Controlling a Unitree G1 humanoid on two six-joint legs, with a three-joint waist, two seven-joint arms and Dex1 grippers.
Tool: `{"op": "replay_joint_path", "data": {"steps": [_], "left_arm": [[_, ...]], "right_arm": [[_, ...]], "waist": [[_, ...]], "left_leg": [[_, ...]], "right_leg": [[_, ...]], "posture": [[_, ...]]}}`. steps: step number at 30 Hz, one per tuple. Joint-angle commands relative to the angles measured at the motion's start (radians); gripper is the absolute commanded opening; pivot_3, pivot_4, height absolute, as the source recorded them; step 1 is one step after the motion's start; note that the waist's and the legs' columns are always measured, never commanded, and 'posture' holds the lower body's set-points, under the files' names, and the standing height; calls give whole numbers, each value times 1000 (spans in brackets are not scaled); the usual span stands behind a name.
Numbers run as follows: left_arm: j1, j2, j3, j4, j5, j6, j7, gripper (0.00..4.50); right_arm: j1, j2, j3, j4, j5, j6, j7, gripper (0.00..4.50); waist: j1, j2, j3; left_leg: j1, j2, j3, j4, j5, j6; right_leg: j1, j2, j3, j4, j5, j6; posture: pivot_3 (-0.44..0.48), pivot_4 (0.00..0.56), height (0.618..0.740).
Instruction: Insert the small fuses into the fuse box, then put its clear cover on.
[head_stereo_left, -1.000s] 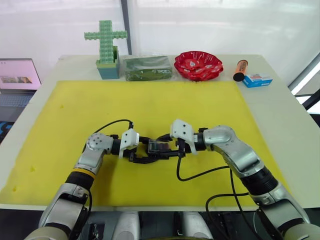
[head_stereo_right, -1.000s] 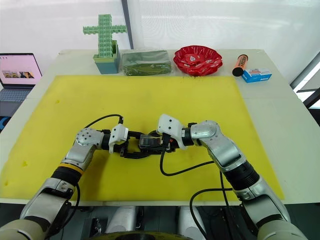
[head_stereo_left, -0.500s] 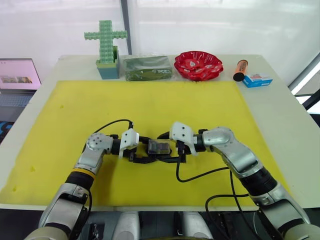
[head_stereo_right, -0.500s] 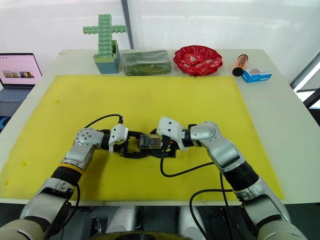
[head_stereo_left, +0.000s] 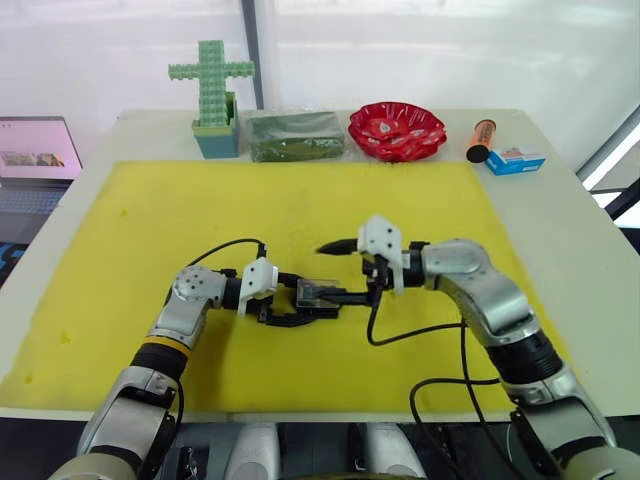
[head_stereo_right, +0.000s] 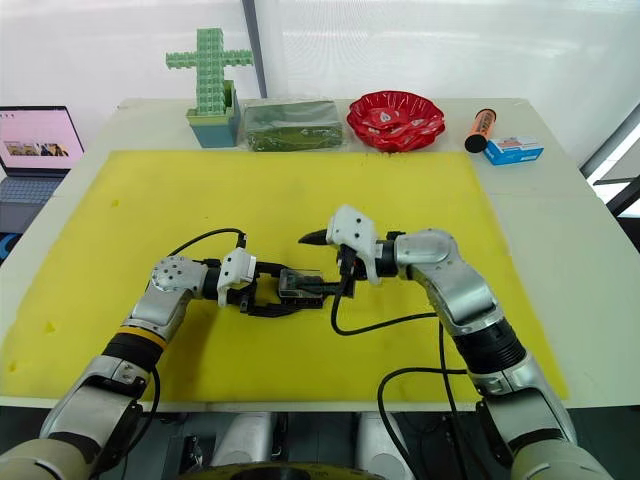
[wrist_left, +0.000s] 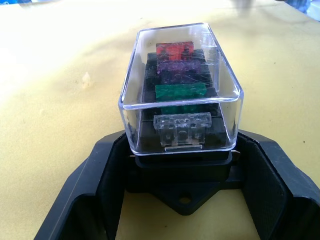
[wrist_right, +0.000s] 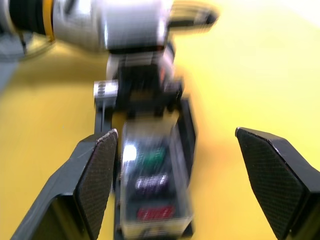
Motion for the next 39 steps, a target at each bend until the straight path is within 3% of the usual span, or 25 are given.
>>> {"op": "replay_joint_path", "data": {"steps": [1, 4, 13, 22, 26, 31, 39], "left_arm": [[3, 4, 2, 7, 10, -13, -2, 2819], [5, 2, 0, 4, 9, -12, -3, 2819], [15, 9, 0, -14, 8, -6, -4, 2819], [28, 17, 0, -38, 3, 7, -3, 2819], [29, 14, -4, -43, 1, 10, -4, 2819], [30, 13, -1, -53, 2, 24, -1, 2819], [35, 21, 2, -56, 4, 27, -3, 2819]], "right_arm": [[-35, 41, -58, -29, 72, -15, -1, 3845], [-34, 72, -52, -12, 77, -60, 11, 3107], [-11, 93, -5, 26, 43, -123, 32, 23], [7, 107, 29, 63, 31, -126, 33, 23], [85, 121, 152, 260, -90, -219, 60, 23], [75, 127, 167, 517, -178, -398, 41, 23], [70, 136, 164, 481, -137, -402, 59, 23]], "waist": [[0, 0, 0], [0, 0, 0], [-1, 0, 0], [-2, 0, 0], [-2, 0, 0], [-10, 1, -3], [-9, 1, -3]], "left_leg": [[0, 0, 0, 0, 0, 0], [0, 0, 0, 0, 0, 0], [0, 0, 0, 0, 0, 0], [0, 0, 0, -1, 0, 0], [1, 0, 0, -2, 0, 0], [7, 1, 1, -2, -1, 1], [7, 1, 1, -2, -1, 1]], "right_leg": [[0, 0, 0, 0, 0, 0], [0, 0, 0, 0, 0, 0], [0, 0, 0, 0, 0, 0], [0, 0, 0, 0, 0, 0], [0, 0, 0, 0, 0, 0], [5, 0, 1, 0, 0, 0], [5, 0, 1, 0, 0, 0]], "posture": [[0, 150, 740], [0, 150, 740], [0, 150, 740], [0, 150, 740], [0, 150, 740], [0, 150, 740], [0, 150, 740]]}}
